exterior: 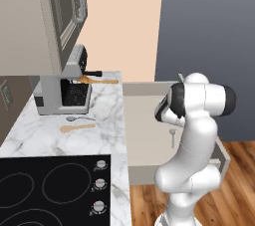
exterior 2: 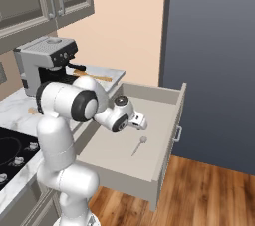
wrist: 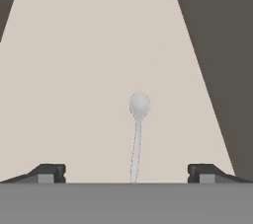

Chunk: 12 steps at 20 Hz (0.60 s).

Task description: Organize the utensils by type. Pick up the wooden spoons from the counter and place them in the open cabinet. Then pick up the metallic utensils from the counter and place them in the open drawer.

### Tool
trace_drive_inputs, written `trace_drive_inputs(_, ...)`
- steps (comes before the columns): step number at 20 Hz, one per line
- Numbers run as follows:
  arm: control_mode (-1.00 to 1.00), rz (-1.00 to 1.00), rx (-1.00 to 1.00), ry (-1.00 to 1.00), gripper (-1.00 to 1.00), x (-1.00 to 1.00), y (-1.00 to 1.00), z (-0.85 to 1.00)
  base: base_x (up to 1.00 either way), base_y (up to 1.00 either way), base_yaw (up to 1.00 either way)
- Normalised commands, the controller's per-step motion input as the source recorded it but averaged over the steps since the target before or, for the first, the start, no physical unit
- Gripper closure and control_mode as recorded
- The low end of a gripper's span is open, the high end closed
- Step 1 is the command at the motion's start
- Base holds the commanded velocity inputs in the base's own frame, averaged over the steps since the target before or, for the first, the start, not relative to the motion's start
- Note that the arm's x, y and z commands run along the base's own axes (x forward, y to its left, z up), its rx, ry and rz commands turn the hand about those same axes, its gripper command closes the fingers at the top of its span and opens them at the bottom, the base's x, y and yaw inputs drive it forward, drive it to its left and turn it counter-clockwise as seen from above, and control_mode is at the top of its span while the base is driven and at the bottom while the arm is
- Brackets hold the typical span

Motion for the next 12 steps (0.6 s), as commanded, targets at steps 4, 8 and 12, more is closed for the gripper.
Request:
trace_drive_inputs(4, -1.0, 0.17, 0.0, 0.02, -1.0, 0.0, 0.36, 1.0, 0.0, 0.0, 0.0)
trace_drive_inputs(8, -1.0, 0.14, 0.0, 0.09, -1.0, 0.0, 0.28, 1.0, 0.0, 0.0, 0.0)
trace_drive_inputs(12, -1.0, 0.2, 0.0, 0.2, -1.0, -0.15, 0.32, 1.0, 0.0, 0.0, 0.0)
